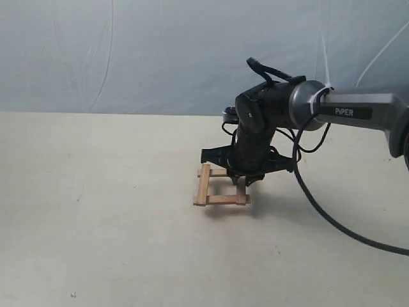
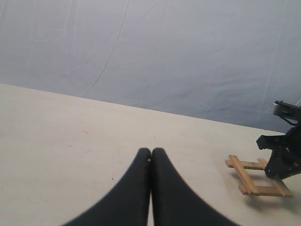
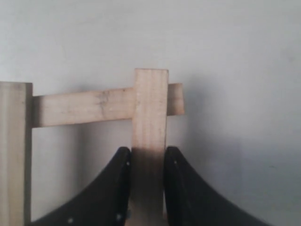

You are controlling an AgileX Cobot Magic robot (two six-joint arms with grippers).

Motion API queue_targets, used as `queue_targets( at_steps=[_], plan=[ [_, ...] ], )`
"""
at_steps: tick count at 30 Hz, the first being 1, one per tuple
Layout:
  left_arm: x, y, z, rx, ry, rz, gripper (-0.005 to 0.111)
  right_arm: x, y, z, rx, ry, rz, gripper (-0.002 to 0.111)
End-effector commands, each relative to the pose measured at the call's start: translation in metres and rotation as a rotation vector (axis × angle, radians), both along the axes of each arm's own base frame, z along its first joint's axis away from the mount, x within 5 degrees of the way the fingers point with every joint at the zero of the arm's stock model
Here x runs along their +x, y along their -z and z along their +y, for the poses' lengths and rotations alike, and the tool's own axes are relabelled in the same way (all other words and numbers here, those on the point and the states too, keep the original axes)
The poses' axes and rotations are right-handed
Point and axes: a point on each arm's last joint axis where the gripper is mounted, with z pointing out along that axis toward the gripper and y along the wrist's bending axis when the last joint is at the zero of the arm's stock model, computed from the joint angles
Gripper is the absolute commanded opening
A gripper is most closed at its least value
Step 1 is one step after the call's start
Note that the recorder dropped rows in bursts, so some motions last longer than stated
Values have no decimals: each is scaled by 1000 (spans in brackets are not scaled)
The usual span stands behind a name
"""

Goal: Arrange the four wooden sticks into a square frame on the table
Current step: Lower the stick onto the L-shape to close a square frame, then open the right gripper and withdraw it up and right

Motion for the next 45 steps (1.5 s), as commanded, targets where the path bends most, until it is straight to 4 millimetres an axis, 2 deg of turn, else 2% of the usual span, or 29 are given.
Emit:
queue_targets(
  at_steps=[1,5,9,20,23,26,27,30,32,34,36,37,41,45],
  plan=[
    [0,1,0,-10,-5,0,0,0,10,6,7,-15,3,-1],
    [0,1,0,-10,-5,0,0,-5,25,21,38,-36,3,-1],
    [0,1,0,-10,-5,0,0,-10,30,30,43,-52,0,-1],
    [0,1,0,-10,-5,0,0,-13,31,29,37,-23,42,0],
    [0,1,0,-10,-5,0,0,-13,23,28,45,-16,31,10],
    [0,1,0,-10,-5,0,0,-13,11,28,61,-17,9,33],
    [0,1,0,-10,-5,0,0,-13,6,28,60,-22,-5,44],
    [0,1,0,-10,-5,0,0,-12,-13,23,42,-41,-54,58],
    [0,1,0,-10,-5,0,0,-10,-23,16,34,-31,-60,54],
    [0,1,0,-10,-5,0,0,-8,-32,3,-2,-37,-47,34],
    [0,1,0,-10,-5,0,0,-7,-37,-14,-71,-51,-11,5],
    [0,1,0,-10,-5,0,0,-6,-37,-22,-102,-48,11,0],
    [0,1,0,-10,-5,0,0,-5,-35,-57,-195,-109,117,-1],
    [0,1,0,-10,-5,0,0,-10,-36,-101,-155,-71,88,-1]
  ],
)
